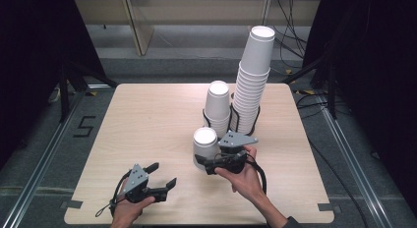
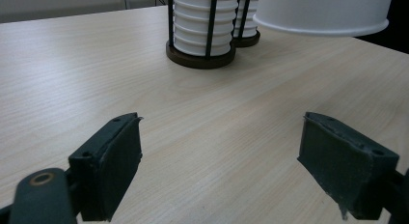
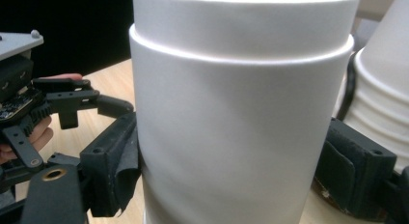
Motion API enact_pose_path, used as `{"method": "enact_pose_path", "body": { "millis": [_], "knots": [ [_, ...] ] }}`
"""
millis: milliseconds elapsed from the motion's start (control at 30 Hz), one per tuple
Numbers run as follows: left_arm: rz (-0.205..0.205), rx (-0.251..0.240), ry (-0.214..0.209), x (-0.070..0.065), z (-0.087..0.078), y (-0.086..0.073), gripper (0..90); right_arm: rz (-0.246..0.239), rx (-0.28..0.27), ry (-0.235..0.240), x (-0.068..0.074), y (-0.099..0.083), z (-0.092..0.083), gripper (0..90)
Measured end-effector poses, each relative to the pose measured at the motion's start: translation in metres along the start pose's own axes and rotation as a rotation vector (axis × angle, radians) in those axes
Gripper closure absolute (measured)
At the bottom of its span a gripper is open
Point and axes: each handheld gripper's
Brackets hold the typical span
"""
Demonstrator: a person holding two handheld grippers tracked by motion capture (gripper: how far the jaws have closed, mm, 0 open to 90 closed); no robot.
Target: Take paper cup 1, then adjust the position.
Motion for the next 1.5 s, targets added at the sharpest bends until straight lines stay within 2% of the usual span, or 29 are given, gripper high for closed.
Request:
{"method": "enact_pose_path", "body": {
  "millis": [67, 100, 133, 267, 467, 500, 600, 633, 700, 767, 800, 833, 867, 900, 1000, 1033, 1100, 1133, 1167, 1233, 1267, 1300, 1333, 1367, 1400, 1433, 1467, 1500],
  "knots": [
    [-0.001, -0.008, -0.004, 0.000, 0.000, 0.000, 14.6, 0.028, 0.009, -0.002, 0.004, -0.002, 0.002, 18.4],
    [-0.002, -0.014, -0.008, -0.001, 0.000, 0.000, 14.5, -0.005, 0.008, 0.008, 0.003, -0.002, 0.004, 18.4],
    [-0.002, -0.010, -0.001, -0.001, 0.000, 0.001, 14.5, 0.007, 0.015, 0.010, 0.004, -0.003, 0.004, 18.3],
    [-0.006, -0.038, -0.019, -0.002, -0.001, 0.001, 14.6, 0.012, 0.010, 0.020, 0.007, -0.005, 0.005, 18.3],
    [0.001, -0.067, -0.072, -0.007, -0.002, 0.004, 14.5, 0.016, 0.012, 0.040, 0.011, -0.011, 0.011, 18.3],
    [-0.004, -0.080, -0.088, -0.008, -0.001, 0.003, 14.5, 0.039, 0.017, 0.041, 0.013, -0.012, 0.012, 18.3],
    [-0.023, -0.080, -0.101, -0.009, 0.000, 0.005, 14.5, 0.029, 0.010, 0.069, 0.015, -0.015, 0.017, 18.3],
    [-0.031, -0.093, -0.118, -0.010, 0.002, 0.004, 14.5, 0.036, 0.015, 0.057, 0.016, -0.016, 0.018, 18.3],
    [-0.026, -0.076, -0.130, -0.012, 0.002, 0.005, 14.5, 0.035, 0.018, 0.078, 0.018, -0.019, 0.022, 18.3],
    [-0.021, -0.078, -0.143, -0.015, 0.003, 0.005, 14.5, 0.027, 0.022, 0.076, 0.022, -0.020, 0.023, 18.3],
    [-0.017, -0.084, -0.148, -0.016, 0.003, 0.005, 14.5, 0.022, 0.016, 0.091, 0.022, -0.021, 0.024, 18.3],
    [-0.012, -0.083, -0.152, -0.017, 0.004, 0.005, 14.5, 0.040, 0.025, 0.072, 0.025, -0.021, 0.024, 18.3],
    [-0.009, -0.081, -0.151, -0.018, 0.004, 0.005, 14.5, 0.030, 0.023, 0.083, 0.025, -0.020, 0.025, 18.3],
    [-0.009, -0.088, -0.155, -0.018, 0.004, 0.005, 14.5, 0.045, 0.024, 0.079, 0.026, -0.020, 0.025, 18.3],
    [0.006, -0.084, -0.155, -0.019, 0.004, 0.005, 14.5, 0.046, 0.006, 0.097, 0.027, -0.020, 0.028, 18.3],
    [0.006, -0.088, -0.154, -0.019, 0.004, 0.005, 14.5, 0.034, 0.011, 0.101, 0.027, -0.021, 0.029, 18.4],
    [0.013, -0.088, -0.156, -0.019, 0.003, 0.005, 14.5, 0.051, 0.025, 0.087, 0.031, -0.021, 0.029, 18.4],
    [0.006, -0.107, -0.168, -0.019, 0.005, 0.005, 14.5, 0.033, 0.013, 0.113, 0.032, -0.022, 0.032, 18.4],
    [0.002, -0.109, -0.169, -0.019, 0.005, 0.005, 14.5, 0.033, 0.014, 0.111, 0.033, -0.023, 0.033, 18.4],
    [0.002, -0.089, -0.166, -0.020, 0.004, 0.005, 14.5, 0.027, 0.008, 0.120, 0.035, -0.025, 0.035, 18.4],
    [0.007, -0.086, -0.166, -0.020, 0.004, 0.005, 14.5, 0.027, 0.009, 0.130, 0.036, -0.025, 0.035, 18.4],
    [0.004, -0.091, -0.168, -0.020, 0.004, 0.005, 14.5, 0.037, 0.017, 0.113, 0.038, -0.025, 0.034, 18.4],
    [0.004, -0.088, -0.167, -0.020, 0.004, 0.005, 14.5, 0.031, 0.019, 0.125, 0.039, -0.025, 0.035, 18.5],
    [0.003, -0.087, -0.166, -0.020, 0.004, 0.005, 14.5, 0.028, 0.009, 0.142, 0.039, -0.026, 0.036, 18.5],
    [0.003, -0.085, -0.164, -0.020, 0.004, 0.005, 14.5, 0.014, 0.010, 0.126, 0.040, -0.025, 0.035, 18.5],
    [0.005, -0.085, -0.163, -0.020, 0.004, 0.005, 14.5, 0.036, 0.011, 0.138, 0.042, -0.026, 0.036, 18.5],
    [0.003, -0.085, -0.164, -0.020, 0.004, 0.005, 14.5, 0.037, 0.002, 0.148, 0.043, -0.026, 0.037, 18.5],
    [0.002, -0.085, -0.165, -0.020, 0.005, 0.005, 14.5, 0.022, -0.005, 0.138, 0.043, -0.025, 0.037, 18.6]
  ]
}}
Point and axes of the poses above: each handheld gripper's, and its own axes: z roughly forward along the jaws, y roughly out of its top, x roughly to its left, and after that the axes turned 11 degrees about -x, right-handed
